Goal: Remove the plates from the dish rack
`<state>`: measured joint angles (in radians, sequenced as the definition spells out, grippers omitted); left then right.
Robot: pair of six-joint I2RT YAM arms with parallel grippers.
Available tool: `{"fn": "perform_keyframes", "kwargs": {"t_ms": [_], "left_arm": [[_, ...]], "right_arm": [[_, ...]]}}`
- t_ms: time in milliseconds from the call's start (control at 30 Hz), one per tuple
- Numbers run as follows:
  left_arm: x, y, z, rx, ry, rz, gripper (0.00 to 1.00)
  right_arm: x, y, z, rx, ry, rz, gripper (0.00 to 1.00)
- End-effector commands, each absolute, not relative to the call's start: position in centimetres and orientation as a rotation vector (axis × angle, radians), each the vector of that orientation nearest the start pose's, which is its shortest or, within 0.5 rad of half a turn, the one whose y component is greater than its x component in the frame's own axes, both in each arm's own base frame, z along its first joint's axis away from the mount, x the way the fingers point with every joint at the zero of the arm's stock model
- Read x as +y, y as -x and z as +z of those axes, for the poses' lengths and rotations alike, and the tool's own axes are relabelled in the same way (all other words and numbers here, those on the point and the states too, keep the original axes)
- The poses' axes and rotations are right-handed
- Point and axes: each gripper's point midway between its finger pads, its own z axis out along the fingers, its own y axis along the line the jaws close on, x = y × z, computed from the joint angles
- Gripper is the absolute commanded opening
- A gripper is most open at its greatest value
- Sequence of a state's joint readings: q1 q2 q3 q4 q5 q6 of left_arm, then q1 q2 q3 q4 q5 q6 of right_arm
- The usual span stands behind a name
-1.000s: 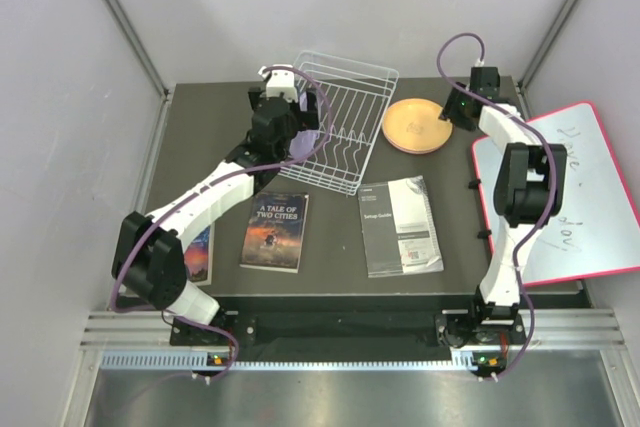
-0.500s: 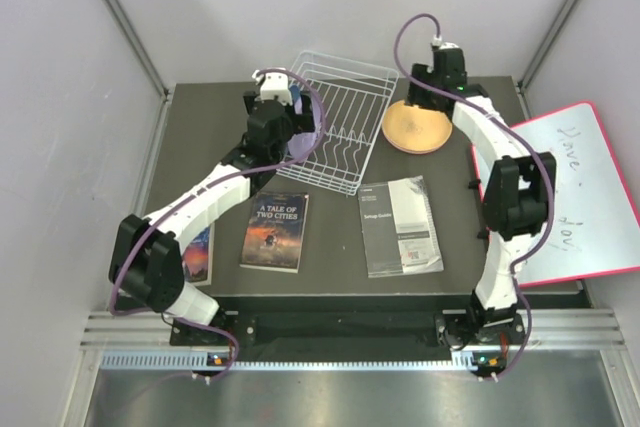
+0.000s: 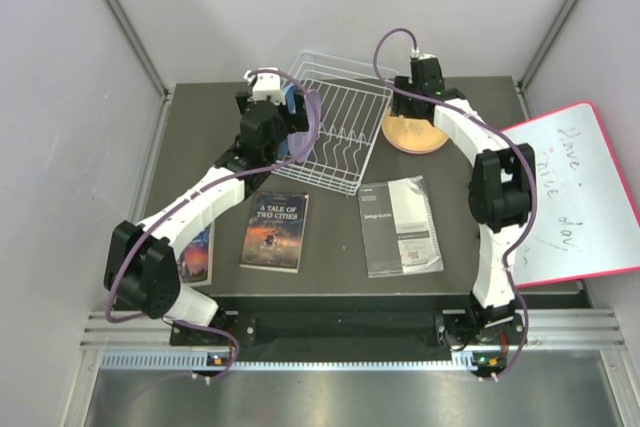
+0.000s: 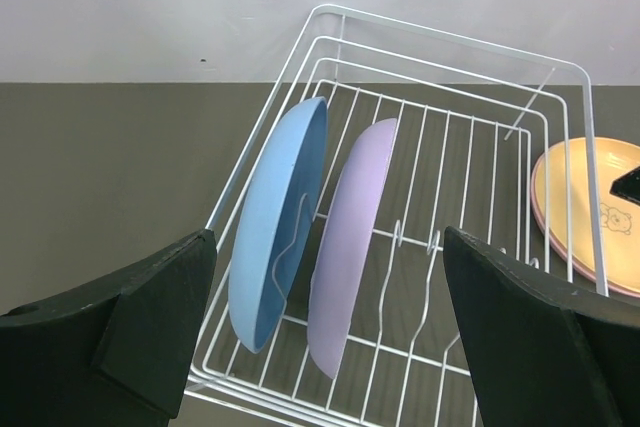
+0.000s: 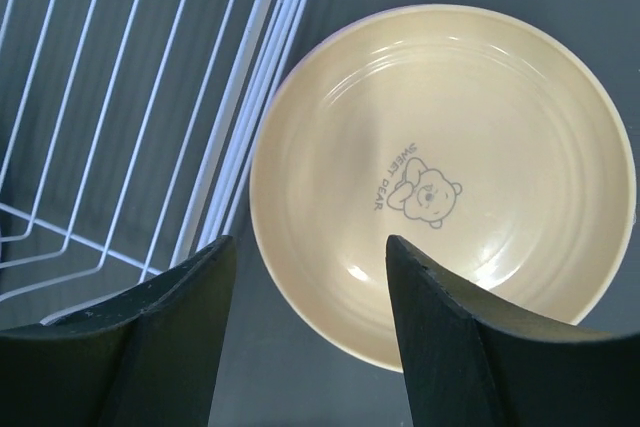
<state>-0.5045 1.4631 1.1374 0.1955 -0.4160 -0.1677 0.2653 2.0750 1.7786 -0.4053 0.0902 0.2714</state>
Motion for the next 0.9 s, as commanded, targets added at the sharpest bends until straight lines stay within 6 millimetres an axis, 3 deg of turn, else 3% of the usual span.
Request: {"fn": "perform_keyframes", "kwargs": {"t_ms": [0, 233, 267, 300, 467, 867], "left_arm": [[-16.5, -44.4, 30.3, 1.627, 0.063, -0.179, 0.99], [-16.2, -44.5, 30.4, 1.626, 0.07, -0.176, 0.99], [-16.2, -44.5, 30.2, 1.628, 0.071, -0.176, 0.99], [-16.0, -44.5, 30.1, 1.63, 0.074, -0.175, 0.99], [-15.1, -44.7, 29.6, 1.641, 0.088, -0.163, 0.99], [-12.1, -44.7, 28.7, 1.662, 0.133, -0.118, 0.99]], "right_arm": [[13.4, -55.1, 18.7, 2.158, -0.072, 0.146, 0.62], [14.4, -55.9, 15.9, 2.235, -0.046, 0.165, 0.62], [14.5, -56.3, 16.4, 2.237, -0.041, 0.169, 0.63], [14.7, -56.6, 15.4, 2.259, -0.039, 0.171, 0.62], [15.9, -57.6, 15.8, 2.229, -0.013, 0.219, 0.63], [18.6, -57.8, 14.1, 2.253, 0.063, 0.314, 0.64]]}}
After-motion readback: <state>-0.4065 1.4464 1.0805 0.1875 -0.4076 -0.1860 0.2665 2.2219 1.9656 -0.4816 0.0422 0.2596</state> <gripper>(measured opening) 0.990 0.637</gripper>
